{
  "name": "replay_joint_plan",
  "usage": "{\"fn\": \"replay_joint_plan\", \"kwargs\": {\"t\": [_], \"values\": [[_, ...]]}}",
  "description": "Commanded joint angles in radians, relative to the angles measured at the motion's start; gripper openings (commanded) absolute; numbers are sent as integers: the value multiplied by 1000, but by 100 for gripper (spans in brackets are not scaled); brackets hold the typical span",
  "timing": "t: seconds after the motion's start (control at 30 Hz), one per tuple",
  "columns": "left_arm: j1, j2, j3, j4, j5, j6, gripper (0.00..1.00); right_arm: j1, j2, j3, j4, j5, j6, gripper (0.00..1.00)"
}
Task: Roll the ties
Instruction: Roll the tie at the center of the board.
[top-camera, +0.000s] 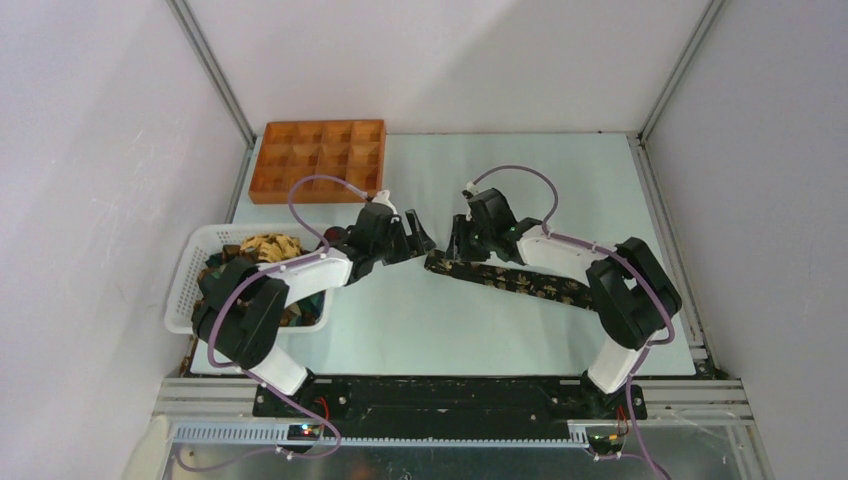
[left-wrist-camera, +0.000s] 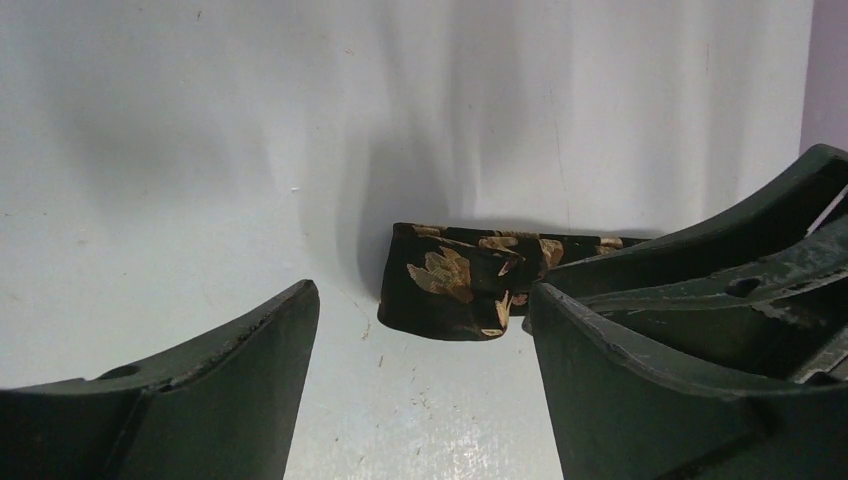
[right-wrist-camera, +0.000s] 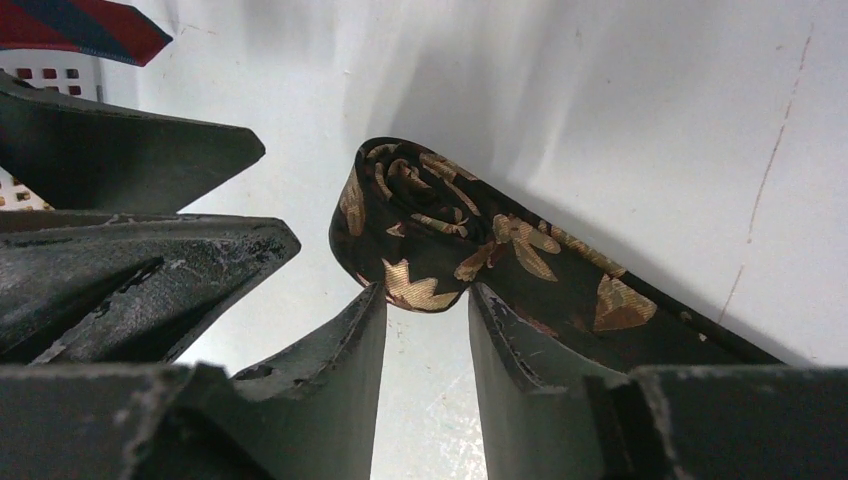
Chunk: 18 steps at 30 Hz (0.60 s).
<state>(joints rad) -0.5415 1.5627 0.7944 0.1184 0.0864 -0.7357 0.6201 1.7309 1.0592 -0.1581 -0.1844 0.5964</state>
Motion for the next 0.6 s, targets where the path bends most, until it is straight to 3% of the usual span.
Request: {"fn": "replay_joint_plan", "kwargs": {"t": [0.0, 0.57], "values": [[-5, 0, -8, 45, 7, -2, 83, 0, 9, -3, 59, -22, 69, 40], [-4, 46, -57, 137, 78, 22, 83, -14, 94, -20, 77, -8, 90, 23]]}}
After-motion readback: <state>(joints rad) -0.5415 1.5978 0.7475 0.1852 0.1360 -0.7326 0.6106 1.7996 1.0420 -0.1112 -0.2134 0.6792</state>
